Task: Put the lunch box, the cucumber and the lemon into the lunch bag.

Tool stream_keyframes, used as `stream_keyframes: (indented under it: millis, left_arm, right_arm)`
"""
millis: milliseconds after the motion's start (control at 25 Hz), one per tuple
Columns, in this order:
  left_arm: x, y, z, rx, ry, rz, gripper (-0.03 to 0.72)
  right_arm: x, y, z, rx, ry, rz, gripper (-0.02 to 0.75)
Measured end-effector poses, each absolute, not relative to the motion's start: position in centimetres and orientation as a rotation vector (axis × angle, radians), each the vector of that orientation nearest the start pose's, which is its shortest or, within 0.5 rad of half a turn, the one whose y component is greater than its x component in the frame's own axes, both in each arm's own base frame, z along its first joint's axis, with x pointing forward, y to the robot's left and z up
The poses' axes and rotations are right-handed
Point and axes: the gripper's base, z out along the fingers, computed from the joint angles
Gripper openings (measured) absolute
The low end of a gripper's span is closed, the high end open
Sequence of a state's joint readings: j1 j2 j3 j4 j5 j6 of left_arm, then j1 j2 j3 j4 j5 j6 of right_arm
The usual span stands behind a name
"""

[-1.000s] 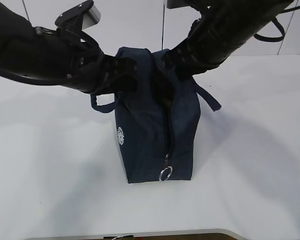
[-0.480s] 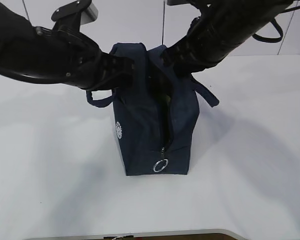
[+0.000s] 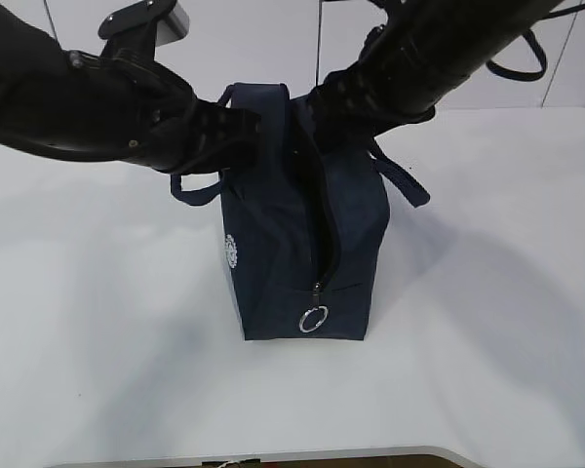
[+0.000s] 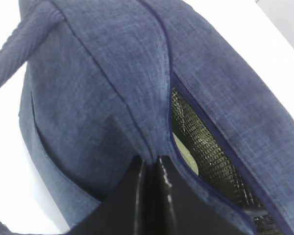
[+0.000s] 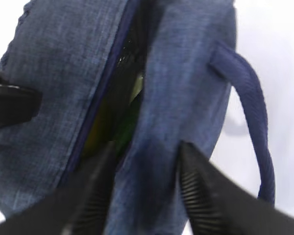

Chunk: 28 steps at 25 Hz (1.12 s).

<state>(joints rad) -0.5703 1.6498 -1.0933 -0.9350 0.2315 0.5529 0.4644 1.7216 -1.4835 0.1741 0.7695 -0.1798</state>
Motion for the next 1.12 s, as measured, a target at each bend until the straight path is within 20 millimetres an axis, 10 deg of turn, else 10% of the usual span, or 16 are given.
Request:
stream_keyframes:
  millis: [680,1120]
  left_arm:
    - [30.1,-21.3,25.7,0.338,2.236,-0.720,-0.004]
    - [30.1,-21.3,25.7,0.338,2.236,-0.720,-0.004]
  right_arm:
    - [28.4,15.8,38.3,-0.814,2.188,0.327,0.462]
    - [22.4,13.9,32.8,-0.862,2.089,0.453,0.462]
